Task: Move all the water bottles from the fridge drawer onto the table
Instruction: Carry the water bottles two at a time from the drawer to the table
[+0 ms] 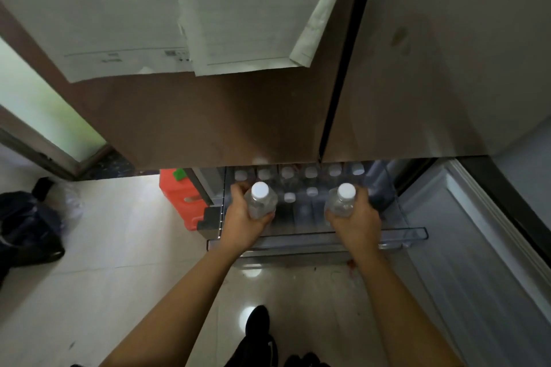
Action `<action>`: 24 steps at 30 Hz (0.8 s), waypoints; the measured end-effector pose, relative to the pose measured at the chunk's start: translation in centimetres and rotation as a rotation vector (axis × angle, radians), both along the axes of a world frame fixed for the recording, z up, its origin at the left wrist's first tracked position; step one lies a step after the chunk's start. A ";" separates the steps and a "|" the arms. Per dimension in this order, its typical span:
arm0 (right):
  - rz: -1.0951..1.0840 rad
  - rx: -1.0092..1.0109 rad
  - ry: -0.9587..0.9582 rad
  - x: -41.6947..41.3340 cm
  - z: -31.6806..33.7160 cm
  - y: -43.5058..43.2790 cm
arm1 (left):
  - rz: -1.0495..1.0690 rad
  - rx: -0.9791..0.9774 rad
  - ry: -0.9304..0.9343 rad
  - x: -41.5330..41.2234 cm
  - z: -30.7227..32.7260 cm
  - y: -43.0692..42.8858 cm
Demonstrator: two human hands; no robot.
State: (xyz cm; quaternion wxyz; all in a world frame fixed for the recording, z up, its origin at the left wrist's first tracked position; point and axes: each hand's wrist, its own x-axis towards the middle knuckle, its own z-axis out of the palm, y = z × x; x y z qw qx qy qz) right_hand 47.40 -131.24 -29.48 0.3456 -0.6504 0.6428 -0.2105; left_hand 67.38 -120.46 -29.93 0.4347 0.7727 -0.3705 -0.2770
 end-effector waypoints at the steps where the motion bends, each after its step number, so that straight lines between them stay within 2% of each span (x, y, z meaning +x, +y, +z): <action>1: 0.019 -0.013 -0.048 0.1 0.3 0.7 | 0.031 -0.031 -0.004 -0.4 0.7 1.0; 6: 0.177 -0.086 -0.290 0.9 2.5 3.9 | 0.212 -0.176 0.001 -2.9 4.5 6.0; 10: 0.347 -0.240 -0.482 3.3 5.1 7.4 | 0.405 -0.333 -0.005 -5.0 7.9 11.2; 13: 0.503 -0.361 -0.572 5.3 7.0 10.8 | 0.496 -0.380 -0.051 -5.3 10.3 16.0; 18: 0.871 -0.334 -0.639 8.5 10.1 18.0 | 0.683 -0.375 -0.127 -4.5 12.2 26.5; 24: 1.187 -0.294 -0.644 11.6 12.2 30.1 | 0.830 -0.345 -0.186 -4.6 13.6 40.6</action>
